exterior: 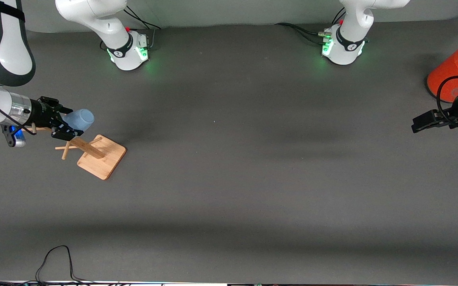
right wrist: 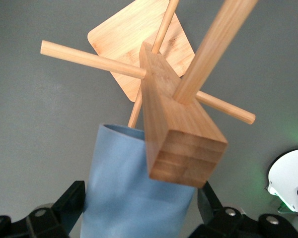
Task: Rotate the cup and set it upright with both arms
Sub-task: 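Close the right gripper on the blue cup's base, then pull the blue cup off the peg and carry it to mid-table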
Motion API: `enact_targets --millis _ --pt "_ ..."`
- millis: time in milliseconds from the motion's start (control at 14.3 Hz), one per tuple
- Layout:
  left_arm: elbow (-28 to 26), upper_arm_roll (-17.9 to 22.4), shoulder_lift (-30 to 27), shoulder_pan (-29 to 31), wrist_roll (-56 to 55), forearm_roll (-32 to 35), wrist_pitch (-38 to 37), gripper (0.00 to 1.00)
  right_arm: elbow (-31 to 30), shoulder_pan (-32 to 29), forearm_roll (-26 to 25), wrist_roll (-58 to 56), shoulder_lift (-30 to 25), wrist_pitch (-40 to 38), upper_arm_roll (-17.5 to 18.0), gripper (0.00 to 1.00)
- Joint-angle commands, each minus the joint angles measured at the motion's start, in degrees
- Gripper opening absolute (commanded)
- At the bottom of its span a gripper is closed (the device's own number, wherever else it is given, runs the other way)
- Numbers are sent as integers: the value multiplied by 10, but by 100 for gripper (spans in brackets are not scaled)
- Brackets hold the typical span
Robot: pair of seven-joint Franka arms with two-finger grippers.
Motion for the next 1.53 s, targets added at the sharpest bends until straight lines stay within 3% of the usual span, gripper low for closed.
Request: enact_targets --millis 0,139,209,627,906,1115,1463 --pt "-4 4 -3 -5 8 -6 -4 100 -8 3 12 13 -8 9 -1 94" --pt "-4 4 -1 -5 8 -6 -3 100 -7 3 12 13 -8 9 -1 76" --pt "-4 4 1 -4 8 -6 -2 100 -7 3 12 13 -8 9 -1 73" --pt "2 4 9 -5 7 -5 6 100 23 4 15 41 -11 -15 2 73" --pt "8 4 10 -11 5 -1 5 100 38 17 43 105 -15 -21 16 73" --pt "7 4 15 -12 7 -4 6 100 39 19 78 136 -18 -20 38 73" --pt "4 4 20 -11 7 -10 17 100 58 22 93 234 -11 8 115 74"
